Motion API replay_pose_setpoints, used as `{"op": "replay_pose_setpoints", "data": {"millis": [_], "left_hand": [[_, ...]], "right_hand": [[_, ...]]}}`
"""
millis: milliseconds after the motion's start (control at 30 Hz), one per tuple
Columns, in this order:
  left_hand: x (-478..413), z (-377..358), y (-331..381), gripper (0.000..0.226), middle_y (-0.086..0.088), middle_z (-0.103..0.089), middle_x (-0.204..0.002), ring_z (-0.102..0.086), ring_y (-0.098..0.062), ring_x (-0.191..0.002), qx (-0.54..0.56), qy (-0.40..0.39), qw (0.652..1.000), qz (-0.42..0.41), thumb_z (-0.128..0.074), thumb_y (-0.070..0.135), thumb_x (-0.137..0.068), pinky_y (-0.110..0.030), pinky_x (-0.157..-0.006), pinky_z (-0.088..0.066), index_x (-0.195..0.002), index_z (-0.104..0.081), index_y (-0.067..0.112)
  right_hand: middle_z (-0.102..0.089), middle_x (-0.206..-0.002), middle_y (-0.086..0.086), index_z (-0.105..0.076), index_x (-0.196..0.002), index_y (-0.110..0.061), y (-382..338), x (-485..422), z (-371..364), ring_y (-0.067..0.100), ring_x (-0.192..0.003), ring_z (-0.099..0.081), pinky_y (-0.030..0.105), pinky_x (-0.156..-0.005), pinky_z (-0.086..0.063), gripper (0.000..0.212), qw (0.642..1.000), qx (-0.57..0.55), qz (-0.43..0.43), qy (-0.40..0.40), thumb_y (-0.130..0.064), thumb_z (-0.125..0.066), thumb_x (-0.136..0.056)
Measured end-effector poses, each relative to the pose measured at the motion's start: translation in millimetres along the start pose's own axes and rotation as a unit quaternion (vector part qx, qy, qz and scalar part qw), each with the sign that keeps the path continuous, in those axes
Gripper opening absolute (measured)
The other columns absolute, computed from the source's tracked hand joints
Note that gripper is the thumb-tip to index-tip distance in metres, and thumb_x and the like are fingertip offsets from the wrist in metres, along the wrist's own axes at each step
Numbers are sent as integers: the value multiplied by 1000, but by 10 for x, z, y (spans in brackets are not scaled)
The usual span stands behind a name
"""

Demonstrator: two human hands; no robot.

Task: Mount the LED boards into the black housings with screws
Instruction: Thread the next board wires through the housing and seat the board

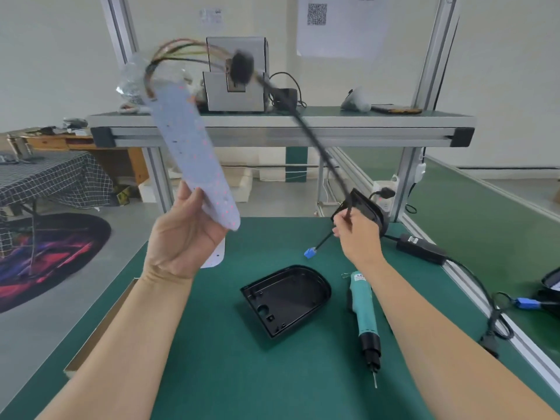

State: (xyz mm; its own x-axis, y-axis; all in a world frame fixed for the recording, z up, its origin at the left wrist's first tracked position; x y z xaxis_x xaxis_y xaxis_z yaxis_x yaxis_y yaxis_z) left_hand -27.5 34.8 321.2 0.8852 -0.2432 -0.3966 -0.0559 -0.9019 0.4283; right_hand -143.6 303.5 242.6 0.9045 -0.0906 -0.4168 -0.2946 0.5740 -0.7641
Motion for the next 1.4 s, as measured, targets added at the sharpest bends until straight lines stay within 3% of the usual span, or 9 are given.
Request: {"op": "replay_pose_setpoints", "data": {"millis": [133,267,467,600,767,1033,1133,1267,1400], "left_hand": [[30,397,-47,23,-7,-75,-108,-74,-18,-93,-117,217,968,-45,-52,7,-93,-32,-82,-61,-107,-71,8],[160,802,-226,18,-5,-77,-95,-72,-17,-85,-188,333,924,29,-52,7,-99,-31,-86,-58,-115,-60,5],[383,1273,-460,26,-10,-58,-134,-42,-29,-137,-262,402,856,195,-58,26,-96,-51,-121,-15,-120,-59,19],[461,1392,-625,34,-21,-62,-126,-58,-39,-115,-195,403,860,246,-60,30,-94,-61,-101,-39,-124,-55,14],[452,1352,-723,46,-22,-63,-129,-63,-36,-107,-234,421,840,249,-59,26,-97,-50,-90,-48,-137,-52,6],[361,1310,-667,22,-15,-70,-107,-64,-31,-97,-265,444,829,215,-60,13,-95,-44,-90,-50,-115,-62,6],[324,1248,-610,18,-15,-72,-101,-67,-31,-89,-260,443,834,204,-60,12,-95,-43,-70,-52,-112,-63,6],[325,1188,-569,21,-15,-74,-99,-68,-31,-86,-251,427,846,199,-59,12,-95,-43,-69,-53,-115,-64,5],[362,1129,-537,23,-13,-76,-98,-73,-28,-77,-235,395,865,202,-54,14,-97,-38,-68,-55,-114,-65,4]], "right_hand": [[-69,-77,0,-62,-90,-12,-554,152,233,6,-64,-66,25,-63,-56,21,980,-133,96,112,-25,-53,-105],[-68,-68,0,-63,-83,-12,-930,291,191,5,-54,-65,19,-48,-51,23,978,-159,126,55,-26,-60,-101],[-63,-61,7,-55,-73,-4,-754,548,-152,14,-49,-63,38,-47,-53,34,988,-118,103,-1,-22,-63,-99],[-61,-61,8,-52,-73,-5,-680,644,-266,10,-49,-63,47,-55,-53,35,990,-70,126,-4,-24,-63,-100],[-59,-61,12,-51,-73,-1,-707,667,-302,11,-50,-63,47,-55,-52,38,990,-49,135,-8,-26,-64,-99],[-70,-72,8,-58,-78,0,-764,671,-291,19,-60,-68,28,-57,-56,29,962,-259,26,-79,-18,-60,-100],[-72,-77,12,-62,-85,1,-764,652,-259,18,-64,-69,25,-60,-56,23,930,-348,-16,-117,-13,-56,-103],[-72,-83,11,-62,-96,2,-720,616,-159,17,-70,-72,20,-67,-57,16,876,-446,-62,-174,-11,-55,-103],[-67,-85,10,-62,-94,2,-658,499,23,22,-75,-74,21,-70,-58,10,872,-466,-73,-129,-6,-59,-100]]}}
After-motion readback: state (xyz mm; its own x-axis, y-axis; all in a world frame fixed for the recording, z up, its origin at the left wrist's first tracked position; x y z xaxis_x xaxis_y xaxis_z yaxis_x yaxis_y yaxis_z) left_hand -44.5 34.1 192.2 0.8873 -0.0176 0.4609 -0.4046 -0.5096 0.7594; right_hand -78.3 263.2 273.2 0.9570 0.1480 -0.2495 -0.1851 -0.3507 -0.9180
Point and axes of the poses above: each hand's wrist, its own x-axis away from the middle knuckle, its own z-axis out of the back of the hand, y = z × x, the point moved 4 cm from there along -x, towards the middle knuckle
